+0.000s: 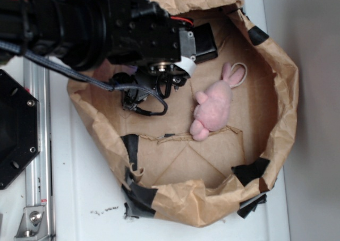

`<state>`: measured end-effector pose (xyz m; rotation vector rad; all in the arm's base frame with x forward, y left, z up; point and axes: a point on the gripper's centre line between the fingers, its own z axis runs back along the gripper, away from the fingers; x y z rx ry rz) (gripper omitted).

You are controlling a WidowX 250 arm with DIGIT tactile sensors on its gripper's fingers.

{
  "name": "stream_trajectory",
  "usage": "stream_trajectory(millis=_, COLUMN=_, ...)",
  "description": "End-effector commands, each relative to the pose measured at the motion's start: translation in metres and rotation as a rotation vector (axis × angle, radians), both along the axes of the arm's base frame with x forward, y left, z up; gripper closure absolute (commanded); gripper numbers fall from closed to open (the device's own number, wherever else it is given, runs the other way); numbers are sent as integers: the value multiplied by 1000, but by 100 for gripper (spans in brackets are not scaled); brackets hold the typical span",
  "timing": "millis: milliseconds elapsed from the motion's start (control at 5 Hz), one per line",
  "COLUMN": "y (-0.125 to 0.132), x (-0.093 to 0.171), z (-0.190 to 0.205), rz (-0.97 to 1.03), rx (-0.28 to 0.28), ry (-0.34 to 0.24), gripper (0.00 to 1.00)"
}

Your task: Grab the wood chip.

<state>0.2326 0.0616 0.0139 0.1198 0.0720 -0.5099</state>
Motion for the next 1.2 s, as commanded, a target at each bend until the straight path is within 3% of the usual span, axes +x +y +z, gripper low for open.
stream_trajectory(millis=0, y=4, x=2, z=7, rz=55, rx=-20, ry=-43, gripper=100)
stream_trajectory(millis=200, y=2, x=2, z=12, rz=72, rx=-14, ry=-50, gripper=100)
stream_trajectory(millis=400, y=-18, x=1, z=62, rz=126, rx=-79, ry=-164, gripper=100)
stream_trajectory(millis=600, y=-40, x=-9, z=112, rz=354, rx=-69, ry=-257, gripper=100)
stream_trajectory(millis=800, y=-47, x=-12, z=163, rz=480, rx=-111, ry=-296, gripper=100)
stream_trajectory(millis=1000, y=-42, x=-9, z=198, rz=500, rx=-196, ry=-263, gripper=100)
